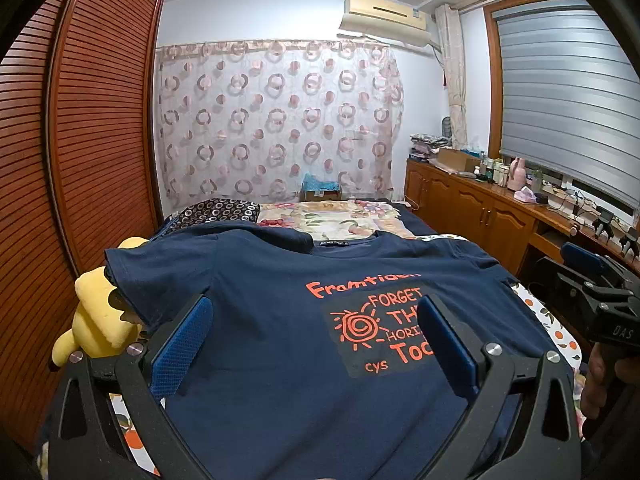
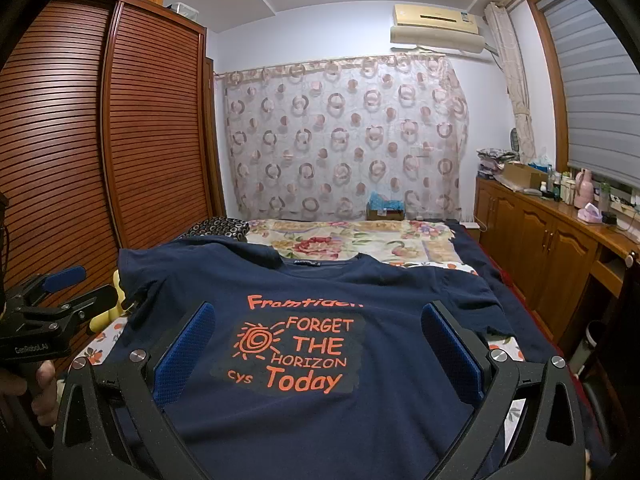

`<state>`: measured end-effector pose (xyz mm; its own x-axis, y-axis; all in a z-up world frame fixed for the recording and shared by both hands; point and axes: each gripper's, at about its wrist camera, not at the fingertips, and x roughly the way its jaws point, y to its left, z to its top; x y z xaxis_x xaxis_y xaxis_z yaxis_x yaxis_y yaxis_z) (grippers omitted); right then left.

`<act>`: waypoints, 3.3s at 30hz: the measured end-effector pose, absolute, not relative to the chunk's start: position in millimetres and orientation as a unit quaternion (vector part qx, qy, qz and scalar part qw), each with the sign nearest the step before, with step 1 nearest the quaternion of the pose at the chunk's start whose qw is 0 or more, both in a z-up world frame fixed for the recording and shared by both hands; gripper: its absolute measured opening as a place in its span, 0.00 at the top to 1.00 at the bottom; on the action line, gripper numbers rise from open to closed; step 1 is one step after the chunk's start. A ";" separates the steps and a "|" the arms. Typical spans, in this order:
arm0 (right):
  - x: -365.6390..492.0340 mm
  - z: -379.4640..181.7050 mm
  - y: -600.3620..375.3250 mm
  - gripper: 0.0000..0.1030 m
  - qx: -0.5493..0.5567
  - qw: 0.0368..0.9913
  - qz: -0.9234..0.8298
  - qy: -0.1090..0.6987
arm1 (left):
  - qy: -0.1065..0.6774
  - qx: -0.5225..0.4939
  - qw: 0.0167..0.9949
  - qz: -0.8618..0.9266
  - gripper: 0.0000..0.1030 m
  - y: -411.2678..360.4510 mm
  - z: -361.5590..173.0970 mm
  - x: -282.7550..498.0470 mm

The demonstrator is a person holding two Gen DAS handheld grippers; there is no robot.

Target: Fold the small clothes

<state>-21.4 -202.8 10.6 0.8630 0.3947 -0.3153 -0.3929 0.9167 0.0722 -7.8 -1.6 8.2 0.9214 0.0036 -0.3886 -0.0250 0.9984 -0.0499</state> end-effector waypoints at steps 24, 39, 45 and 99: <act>-21.3 12.0 -201.8 0.01 0.004 0.965 0.205 0.165 | 0.197 -0.022 0.980 0.008 0.01 -4.0 8.7 -10.3; -20.9 11.2 -204.4 0.01 0.004 0.965 0.205 0.165 | 0.195 -0.020 0.980 0.009 0.01 -4.8 9.8 -10.2; -20.2 10.8 -204.5 0.00 0.005 0.965 0.206 0.165 | 0.195 -0.020 0.981 0.009 0.01 -5.2 9.8 -10.2; 41.9 -26.7 -165.1 0.07 -0.056 0.914 0.300 0.268 | 0.262 -0.040 0.962 0.074 0.10 162.5 -13.3 42.9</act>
<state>41.9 -165.1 -26.7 0.6767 0.5184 -0.5228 -0.5780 0.8139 0.0588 42.9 162.5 -13.3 0.8523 0.1204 -0.5091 -0.1624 0.9860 -0.0388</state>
